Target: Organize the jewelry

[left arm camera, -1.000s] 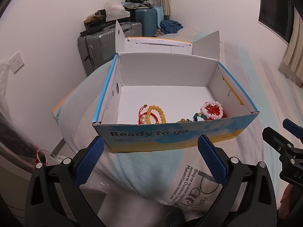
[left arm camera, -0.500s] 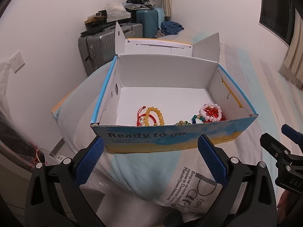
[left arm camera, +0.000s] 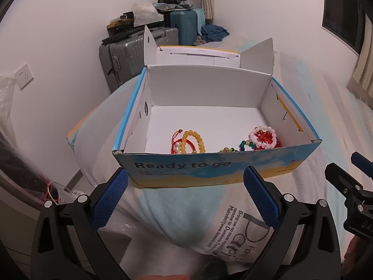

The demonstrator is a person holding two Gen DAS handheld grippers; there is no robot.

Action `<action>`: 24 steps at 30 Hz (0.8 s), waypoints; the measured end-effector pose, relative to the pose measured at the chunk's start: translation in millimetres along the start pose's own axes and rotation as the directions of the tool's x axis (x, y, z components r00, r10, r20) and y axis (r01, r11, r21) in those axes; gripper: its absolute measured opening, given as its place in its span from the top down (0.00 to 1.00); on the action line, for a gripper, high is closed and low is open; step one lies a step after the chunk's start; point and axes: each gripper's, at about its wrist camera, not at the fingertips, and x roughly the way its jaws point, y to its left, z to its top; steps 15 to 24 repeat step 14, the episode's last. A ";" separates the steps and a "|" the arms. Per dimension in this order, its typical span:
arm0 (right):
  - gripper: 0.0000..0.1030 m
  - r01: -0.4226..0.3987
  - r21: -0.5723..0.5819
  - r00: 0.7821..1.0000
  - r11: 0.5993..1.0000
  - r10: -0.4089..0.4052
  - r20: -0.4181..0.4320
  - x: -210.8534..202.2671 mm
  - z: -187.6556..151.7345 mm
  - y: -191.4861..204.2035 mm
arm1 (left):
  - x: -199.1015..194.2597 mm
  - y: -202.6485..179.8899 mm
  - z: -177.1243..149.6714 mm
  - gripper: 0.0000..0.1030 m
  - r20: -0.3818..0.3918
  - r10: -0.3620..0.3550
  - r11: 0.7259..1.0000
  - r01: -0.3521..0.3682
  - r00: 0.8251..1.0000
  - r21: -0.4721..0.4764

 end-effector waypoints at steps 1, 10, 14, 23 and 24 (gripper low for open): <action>0.07 0.000 -0.002 1.000 1.000 0.000 0.000 -0.3 0.0 -0.2 | -0.2 0.3 -0.1 0.06 -0.001 -0.002 1.000 0.002 1.000 0.000; 0.07 -0.002 -0.003 1.000 1.000 0.002 -0.001 -0.6 0.2 -1.2 | -3.2 -0.7 0.6 0.06 0.015 0.010 0.999 -0.010 1.000 0.031; 0.07 -0.003 -0.004 1.000 1.000 0.003 0.000 -1.6 -0.3 -1.4 | -3.3 -0.3 -0.4 0.06 0.005 0.017 1.000 -0.017 1.000 0.024; 0.07 -0.003 -0.004 1.000 1.000 0.003 0.000 -1.6 -0.3 -1.4 | -3.3 -0.3 -0.4 0.06 0.005 0.017 1.000 -0.017 1.000 0.024; 0.07 -0.003 -0.004 1.000 1.000 0.003 0.000 -1.6 -0.3 -1.4 | -3.3 -0.3 -0.4 0.06 0.005 0.017 1.000 -0.017 1.000 0.024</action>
